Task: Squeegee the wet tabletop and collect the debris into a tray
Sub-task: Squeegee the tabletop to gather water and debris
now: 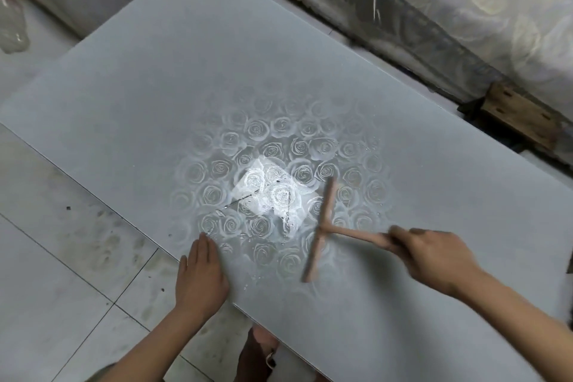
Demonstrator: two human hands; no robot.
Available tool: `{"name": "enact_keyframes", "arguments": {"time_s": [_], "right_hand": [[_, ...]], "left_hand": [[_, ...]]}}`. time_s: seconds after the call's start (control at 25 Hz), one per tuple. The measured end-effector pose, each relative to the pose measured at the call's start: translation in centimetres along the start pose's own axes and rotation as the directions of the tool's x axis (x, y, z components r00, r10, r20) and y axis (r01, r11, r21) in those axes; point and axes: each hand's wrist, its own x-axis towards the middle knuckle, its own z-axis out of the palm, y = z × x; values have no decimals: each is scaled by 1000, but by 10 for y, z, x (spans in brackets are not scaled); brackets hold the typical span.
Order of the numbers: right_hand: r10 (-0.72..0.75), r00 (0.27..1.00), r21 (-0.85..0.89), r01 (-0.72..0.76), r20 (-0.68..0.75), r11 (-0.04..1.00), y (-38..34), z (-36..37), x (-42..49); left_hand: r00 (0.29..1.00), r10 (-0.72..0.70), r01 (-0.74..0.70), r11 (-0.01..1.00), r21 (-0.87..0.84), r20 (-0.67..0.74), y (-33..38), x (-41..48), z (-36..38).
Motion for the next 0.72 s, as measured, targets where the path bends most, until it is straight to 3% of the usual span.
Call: {"name": "enact_keyframes", "arguments": {"time_s": [0.12,0.2,0.28,0.48,0.72], "right_hand": [[-118,993,82,116,25,990,-69,5,32],[-117,991,84,122,-65,989,-72,-1,36],[-65,990,85,76,-125,993,-30,0,14],[197,979,137,-187,-61,973,126,30,-67],[329,943,224,-331,46,917,259,75,-119]], "left_hand": [[1000,13,-13,1000,-12,6,15,1,-3],[999,48,-48,999,3,11,27,5,-5],[996,87,-87,996,37,7,43,8,-9],[985,170,-171,985,37,24,109,12,-8],[996,91,-91,994,65,0,193,13,19]]}}
